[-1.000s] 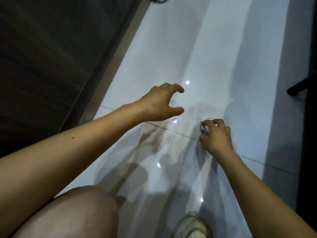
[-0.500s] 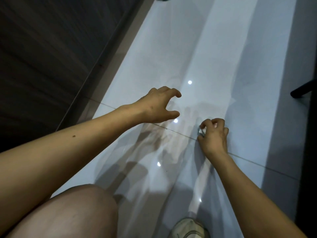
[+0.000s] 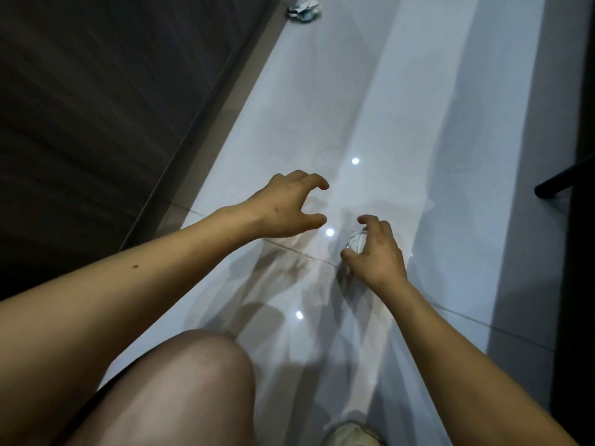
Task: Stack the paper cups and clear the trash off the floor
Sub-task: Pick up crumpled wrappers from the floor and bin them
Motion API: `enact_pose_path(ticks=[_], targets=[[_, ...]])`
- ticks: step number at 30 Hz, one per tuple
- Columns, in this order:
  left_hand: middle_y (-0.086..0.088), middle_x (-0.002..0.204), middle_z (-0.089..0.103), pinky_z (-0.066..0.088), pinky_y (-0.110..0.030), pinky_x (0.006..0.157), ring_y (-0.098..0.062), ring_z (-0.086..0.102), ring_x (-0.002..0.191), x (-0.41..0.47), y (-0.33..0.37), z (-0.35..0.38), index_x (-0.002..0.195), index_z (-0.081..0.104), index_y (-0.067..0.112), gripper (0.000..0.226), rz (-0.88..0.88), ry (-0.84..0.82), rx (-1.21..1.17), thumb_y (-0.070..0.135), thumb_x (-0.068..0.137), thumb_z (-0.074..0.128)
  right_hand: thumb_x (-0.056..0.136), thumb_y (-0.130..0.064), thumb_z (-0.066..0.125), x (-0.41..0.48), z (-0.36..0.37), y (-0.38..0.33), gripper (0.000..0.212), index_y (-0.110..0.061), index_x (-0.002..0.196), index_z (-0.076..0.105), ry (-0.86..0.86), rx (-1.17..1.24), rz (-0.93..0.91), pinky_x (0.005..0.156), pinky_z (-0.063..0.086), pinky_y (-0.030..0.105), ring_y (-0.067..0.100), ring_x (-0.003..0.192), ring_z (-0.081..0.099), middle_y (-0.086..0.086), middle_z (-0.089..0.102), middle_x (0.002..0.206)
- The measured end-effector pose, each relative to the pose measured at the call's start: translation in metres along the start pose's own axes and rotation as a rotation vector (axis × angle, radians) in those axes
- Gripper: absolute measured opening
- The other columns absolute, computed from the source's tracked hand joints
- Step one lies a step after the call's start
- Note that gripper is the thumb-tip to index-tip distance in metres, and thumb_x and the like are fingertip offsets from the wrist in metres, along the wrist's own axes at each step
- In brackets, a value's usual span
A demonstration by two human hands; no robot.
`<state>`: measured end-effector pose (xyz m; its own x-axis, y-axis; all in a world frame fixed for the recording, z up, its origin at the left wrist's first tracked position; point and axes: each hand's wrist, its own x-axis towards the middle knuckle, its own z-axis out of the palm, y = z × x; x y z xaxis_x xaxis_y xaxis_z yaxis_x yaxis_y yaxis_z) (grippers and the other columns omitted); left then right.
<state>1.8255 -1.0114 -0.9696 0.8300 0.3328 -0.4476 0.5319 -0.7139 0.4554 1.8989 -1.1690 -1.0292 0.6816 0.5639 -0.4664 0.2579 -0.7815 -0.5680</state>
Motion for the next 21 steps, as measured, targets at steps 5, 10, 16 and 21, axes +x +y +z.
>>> enact_pose_path(ticks=[5,10,16,21], targets=[[0.000,0.141,0.039,0.036,-0.036,0.103,-0.025,0.036,0.127,0.010,0.011,-0.044,0.134,0.036,0.027,0.055,-0.008,0.052,0.013,0.035,0.084,0.058,0.082,-0.020,0.060,0.014,-0.037,-0.037,0.055,-0.019,0.133,0.039,0.035,0.015,-0.071,0.082,0.036,0.026,0.027,0.112,0.050,0.005,0.039,0.133],[-0.003,0.141,0.041,0.035,-0.035,0.105,-0.024,0.039,0.129,0.002,0.054,-0.112,0.135,0.037,0.024,0.056,-0.019,0.067,-0.026,0.035,0.085,0.059,0.081,-0.017,0.060,-0.006,-0.114,-0.089,0.054,-0.019,0.131,0.040,0.105,0.083,-0.069,0.084,0.035,0.025,0.025,0.112,0.050,0.004,0.039,0.133],[-0.002,0.142,0.041,0.036,-0.034,0.104,-0.022,0.041,0.129,-0.035,0.129,-0.239,0.136,0.035,0.024,0.059,-0.055,-0.003,-0.048,0.035,0.084,0.061,0.081,-0.015,0.061,-0.053,-0.244,-0.178,0.054,-0.017,0.131,0.042,0.102,0.125,-0.018,0.088,0.040,0.029,0.026,0.112,0.050,0.005,0.039,0.133],[-0.002,0.142,0.041,0.037,-0.034,0.104,-0.021,0.040,0.129,-0.040,0.183,-0.350,0.136,0.036,0.023,0.059,-0.065,0.000,-0.049,0.034,0.084,0.062,0.082,-0.016,0.060,-0.055,-0.344,-0.263,0.054,-0.018,0.132,0.040,0.060,0.132,-0.010,0.084,0.040,0.029,0.026,0.110,0.051,0.004,0.038,0.133]])
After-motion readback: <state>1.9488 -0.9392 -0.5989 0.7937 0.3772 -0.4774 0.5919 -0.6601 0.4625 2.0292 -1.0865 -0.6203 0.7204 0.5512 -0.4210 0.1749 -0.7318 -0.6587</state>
